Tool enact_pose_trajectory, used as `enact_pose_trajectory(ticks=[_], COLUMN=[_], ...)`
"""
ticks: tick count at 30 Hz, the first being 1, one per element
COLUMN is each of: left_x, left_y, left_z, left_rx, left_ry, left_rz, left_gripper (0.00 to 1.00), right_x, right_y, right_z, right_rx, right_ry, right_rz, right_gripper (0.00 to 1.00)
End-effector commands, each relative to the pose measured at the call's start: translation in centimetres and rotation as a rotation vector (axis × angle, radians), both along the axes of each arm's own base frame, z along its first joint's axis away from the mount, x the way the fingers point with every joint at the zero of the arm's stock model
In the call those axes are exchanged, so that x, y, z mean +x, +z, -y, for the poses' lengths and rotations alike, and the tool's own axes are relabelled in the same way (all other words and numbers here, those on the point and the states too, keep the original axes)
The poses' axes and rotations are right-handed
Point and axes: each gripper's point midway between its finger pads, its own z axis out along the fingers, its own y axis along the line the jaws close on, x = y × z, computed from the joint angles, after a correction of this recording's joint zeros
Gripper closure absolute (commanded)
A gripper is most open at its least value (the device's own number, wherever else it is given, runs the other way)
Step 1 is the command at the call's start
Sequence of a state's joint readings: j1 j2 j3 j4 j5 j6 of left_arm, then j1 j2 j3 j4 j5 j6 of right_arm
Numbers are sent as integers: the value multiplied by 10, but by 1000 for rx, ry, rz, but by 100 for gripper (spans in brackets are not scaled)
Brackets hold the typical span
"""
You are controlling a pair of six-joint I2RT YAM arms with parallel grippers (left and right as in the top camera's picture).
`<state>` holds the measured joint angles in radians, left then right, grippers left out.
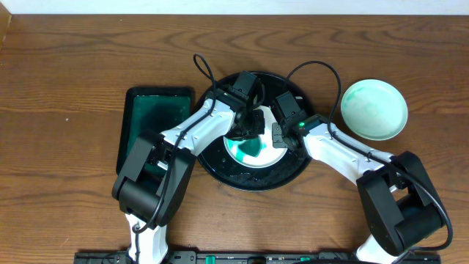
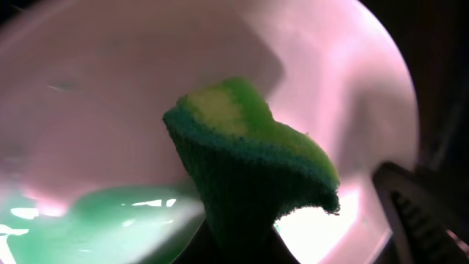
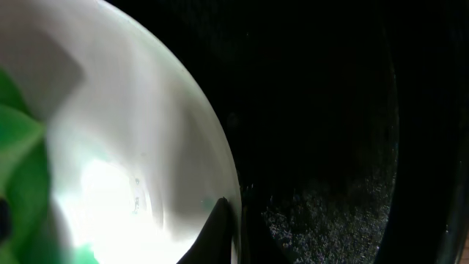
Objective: Clean dirty plates on tray and stack at the side
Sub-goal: 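Scrub the plate's other side with the sponge in the left gripper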
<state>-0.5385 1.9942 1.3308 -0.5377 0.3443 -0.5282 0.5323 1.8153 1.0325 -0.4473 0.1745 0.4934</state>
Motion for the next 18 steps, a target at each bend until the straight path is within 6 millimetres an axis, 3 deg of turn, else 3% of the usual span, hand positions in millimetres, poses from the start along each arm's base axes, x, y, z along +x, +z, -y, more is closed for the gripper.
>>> enact_pose_trajectory(ticks=[1, 5, 8, 13, 18], left_x=[-16, -23, -17, -5, 7], left_y=[-3, 2, -2, -19, -24], left_z=[15, 23, 13, -44, -103], left_rx=[-90, -148, -96, 164, 366], left_ry=[-10, -26, -4, 94, 165], left_rz=[-97, -135, -113, -65, -33], left_gripper=[93, 93, 93, 93, 93], right_x=[-8, -8, -8, -9, -10], right_y=[-11, -11, -11, -12, -12], right_z=[1, 1, 0, 1, 1], right_rx=[5, 5, 6, 3, 5], right_ry=[-1, -1, 0, -1, 1], right_rz=[-44, -44, -44, -49, -52], right_gripper=[99, 99, 99, 99, 99])
